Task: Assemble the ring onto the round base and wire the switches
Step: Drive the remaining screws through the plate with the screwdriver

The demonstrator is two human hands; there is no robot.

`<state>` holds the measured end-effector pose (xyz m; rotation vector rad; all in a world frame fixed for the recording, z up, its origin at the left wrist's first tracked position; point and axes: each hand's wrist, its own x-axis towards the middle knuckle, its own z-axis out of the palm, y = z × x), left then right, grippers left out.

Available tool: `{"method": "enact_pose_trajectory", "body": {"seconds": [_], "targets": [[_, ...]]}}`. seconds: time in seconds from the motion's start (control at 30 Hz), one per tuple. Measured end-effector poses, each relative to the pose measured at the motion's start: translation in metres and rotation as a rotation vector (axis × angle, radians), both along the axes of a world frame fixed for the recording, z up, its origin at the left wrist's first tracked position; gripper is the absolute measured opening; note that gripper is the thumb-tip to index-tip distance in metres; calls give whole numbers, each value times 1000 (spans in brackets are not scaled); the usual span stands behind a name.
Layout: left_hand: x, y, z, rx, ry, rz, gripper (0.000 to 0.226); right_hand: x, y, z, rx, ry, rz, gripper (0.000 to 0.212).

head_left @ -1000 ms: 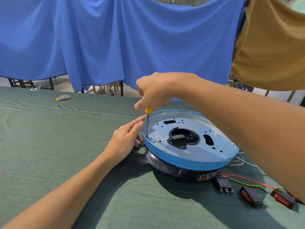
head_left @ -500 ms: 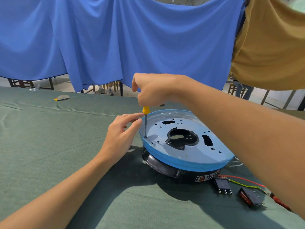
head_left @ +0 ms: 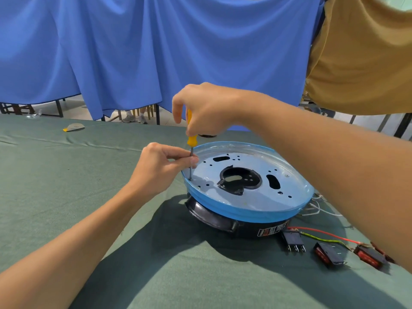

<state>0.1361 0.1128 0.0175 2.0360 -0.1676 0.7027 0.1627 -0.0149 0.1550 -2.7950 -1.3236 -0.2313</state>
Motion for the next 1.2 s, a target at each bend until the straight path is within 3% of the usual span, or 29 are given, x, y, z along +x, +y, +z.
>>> {"method": "enact_pose_trajectory", "body": {"seconds": [0.07,0.2,0.33,0.53,0.67,0.8,1.0,1.2], "targets": [[-1,3,3,46,41,-27,7,-1,-2,-1,21,-59,1,5],[-3,3,7,57,13,-22,7,1,3,-6,78,-71,-64,25],[-3,2,8,64,4,9,13,5,10,-7,57,-115,-90,27],[-4,5,9,80,96,-45,14,10,7,-3,69,-70,-17,8],[-2,0,9,56,81,-13,2,13,8,-8,121,-85,-91,28],[-1,-2,8,96,73,20,9,15,12,-13,124,-87,-126,30],[-3,-2,15,187,167,-27,13,6,7,2,60,-30,-23,2],[-3,-3,14,127,86,121,4,12,14,-6,76,-145,-115,33]]}}
